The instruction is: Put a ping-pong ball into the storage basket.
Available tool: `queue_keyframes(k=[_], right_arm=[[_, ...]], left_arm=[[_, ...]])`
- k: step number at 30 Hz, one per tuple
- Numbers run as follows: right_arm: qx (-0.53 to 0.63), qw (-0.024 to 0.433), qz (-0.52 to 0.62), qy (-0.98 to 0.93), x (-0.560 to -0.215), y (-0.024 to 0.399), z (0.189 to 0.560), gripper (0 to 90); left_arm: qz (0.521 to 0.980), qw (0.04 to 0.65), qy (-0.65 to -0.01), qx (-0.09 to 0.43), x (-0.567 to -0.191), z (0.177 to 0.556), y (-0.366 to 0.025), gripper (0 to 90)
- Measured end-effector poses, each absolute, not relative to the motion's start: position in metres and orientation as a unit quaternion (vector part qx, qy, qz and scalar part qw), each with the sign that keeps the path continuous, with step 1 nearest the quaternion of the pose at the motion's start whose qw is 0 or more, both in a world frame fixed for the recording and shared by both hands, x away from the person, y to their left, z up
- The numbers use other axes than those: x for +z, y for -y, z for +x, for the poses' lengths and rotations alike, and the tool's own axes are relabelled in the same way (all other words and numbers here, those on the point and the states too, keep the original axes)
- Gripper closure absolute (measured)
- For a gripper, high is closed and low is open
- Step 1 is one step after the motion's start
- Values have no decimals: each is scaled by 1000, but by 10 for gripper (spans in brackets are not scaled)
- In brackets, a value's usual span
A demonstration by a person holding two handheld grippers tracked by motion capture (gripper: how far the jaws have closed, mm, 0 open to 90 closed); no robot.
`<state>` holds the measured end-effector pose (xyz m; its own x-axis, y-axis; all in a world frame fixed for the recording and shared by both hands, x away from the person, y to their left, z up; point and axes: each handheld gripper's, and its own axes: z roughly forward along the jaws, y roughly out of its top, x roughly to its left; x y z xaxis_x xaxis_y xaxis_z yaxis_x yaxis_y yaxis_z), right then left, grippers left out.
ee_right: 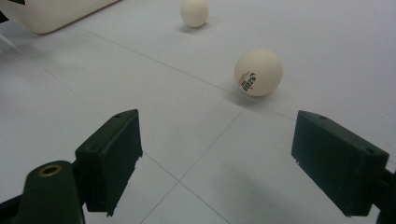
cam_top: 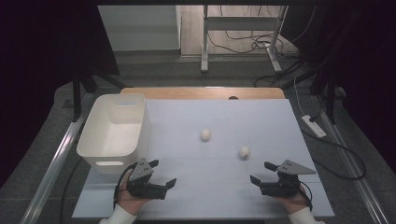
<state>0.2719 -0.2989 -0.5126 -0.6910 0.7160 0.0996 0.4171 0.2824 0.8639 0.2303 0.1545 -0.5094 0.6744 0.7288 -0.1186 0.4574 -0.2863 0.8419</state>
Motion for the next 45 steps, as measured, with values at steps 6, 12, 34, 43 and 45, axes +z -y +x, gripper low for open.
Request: queue_keyframes(k=[6, 12, 34, 43, 45], right_arm=[[475, 156, 361, -787, -514, 298, 273, 163], [473, 157, 362, -788, -514, 298, 273, 163], [477, 164, 362, -784, -513, 299, 274, 171], [477, 164, 362, -784, -513, 298, 274, 171], [477, 164, 362, -784, -514, 298, 275, 171]], left_arm=[[792, 460, -373, 146, -507, 233, -150, 59], [796, 456, -372, 144, -505, 235, -145, 60], [802, 451, -364, 143, -495, 257, -122, 62], [807, 447, -361, 141, -493, 265, -115, 64], [808, 445, -361, 139, -493, 268, -113, 64]])
